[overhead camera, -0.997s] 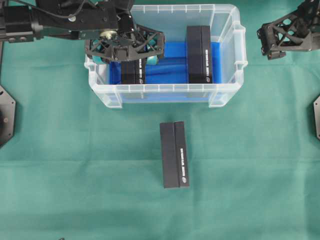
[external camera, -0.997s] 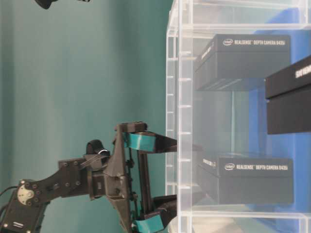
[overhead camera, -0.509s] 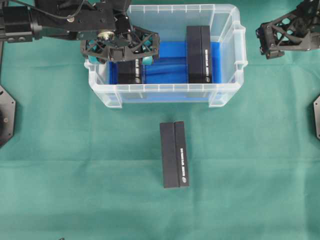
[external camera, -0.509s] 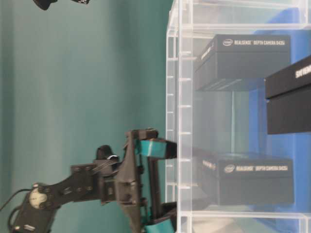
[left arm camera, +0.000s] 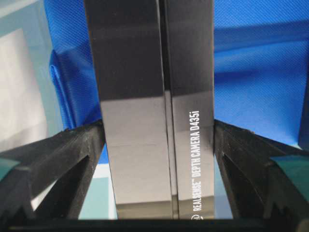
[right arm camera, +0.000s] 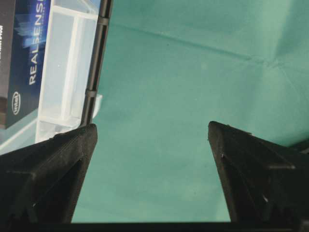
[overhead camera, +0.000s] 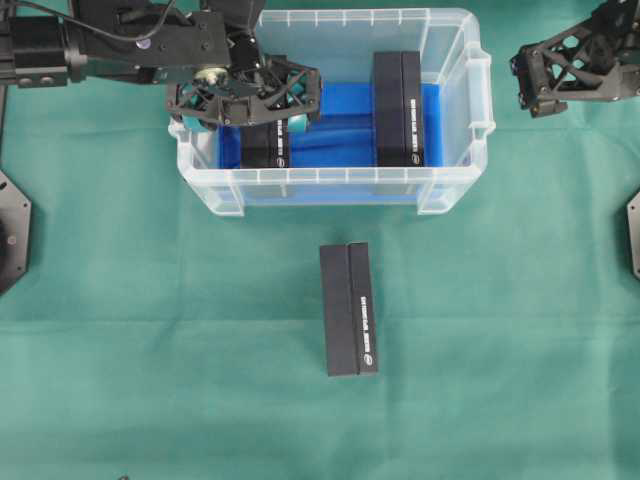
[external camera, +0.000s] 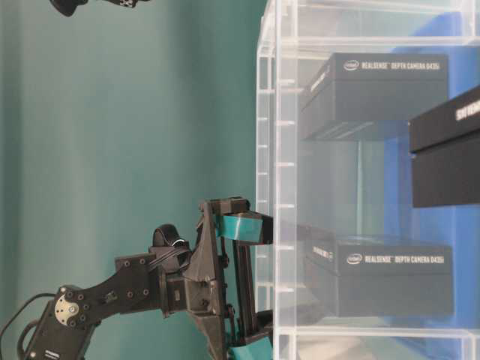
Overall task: Take out the box from the case.
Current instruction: 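Close the left gripper on the boxes and lift them up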
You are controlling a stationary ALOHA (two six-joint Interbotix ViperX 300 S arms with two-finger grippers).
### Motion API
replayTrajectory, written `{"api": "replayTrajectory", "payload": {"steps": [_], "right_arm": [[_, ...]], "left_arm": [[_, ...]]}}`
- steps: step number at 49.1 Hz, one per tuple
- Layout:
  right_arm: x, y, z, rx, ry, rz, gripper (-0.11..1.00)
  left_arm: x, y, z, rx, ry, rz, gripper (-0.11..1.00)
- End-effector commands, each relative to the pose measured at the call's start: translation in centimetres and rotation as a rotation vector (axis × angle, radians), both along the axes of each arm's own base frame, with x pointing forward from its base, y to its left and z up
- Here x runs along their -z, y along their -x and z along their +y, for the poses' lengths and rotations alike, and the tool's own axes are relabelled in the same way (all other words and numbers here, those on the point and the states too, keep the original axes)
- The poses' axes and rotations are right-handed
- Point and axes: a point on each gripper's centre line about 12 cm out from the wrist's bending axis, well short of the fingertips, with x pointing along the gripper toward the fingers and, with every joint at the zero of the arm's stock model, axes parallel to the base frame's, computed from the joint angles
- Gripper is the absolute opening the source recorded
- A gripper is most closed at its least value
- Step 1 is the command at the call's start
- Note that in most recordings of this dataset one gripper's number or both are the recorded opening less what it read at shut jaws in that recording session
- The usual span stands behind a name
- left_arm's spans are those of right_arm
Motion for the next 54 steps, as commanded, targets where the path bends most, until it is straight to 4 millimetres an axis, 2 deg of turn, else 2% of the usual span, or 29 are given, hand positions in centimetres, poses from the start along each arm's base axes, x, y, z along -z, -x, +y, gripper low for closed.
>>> {"api": "replayTrajectory", "payload": {"steps": [1,18,21,25,26,54], "right_arm": [[-0.7,0.0,0.1,-0.003,0.010,-0.027,0.91],[-0.7,-0.1,0.1,-0.003,0.011,-0.030,0.91],[-0.7,-0.1,0.1,-0.004,0.011,-0.034,0.91],[-0.7,-0.1,0.0,-0.004,0.013,-0.035,0.91],[-0.7,-0.1,0.1,-0.006,0.013,-0.036,0.91],[-0.8,-0.2,0.3,-0.016,0.014,-0.037,0.91]], "left_arm": [[-0.2,0.4,0.4,-0.007,-0.006,-0.005,0.92],[0.1,0.2,0.3,0.000,-0.003,-0.030,0.90],[0.0,0.0,0.1,0.006,-0.002,-0.044,0.82],[-0.2,-0.2,-0.1,0.008,0.002,-0.053,0.63],[-0.2,-0.2,-0.2,0.009,0.003,-0.053,0.61],[-1.4,-0.3,-0.6,0.009,0.005,-0.064,0.61]]}}
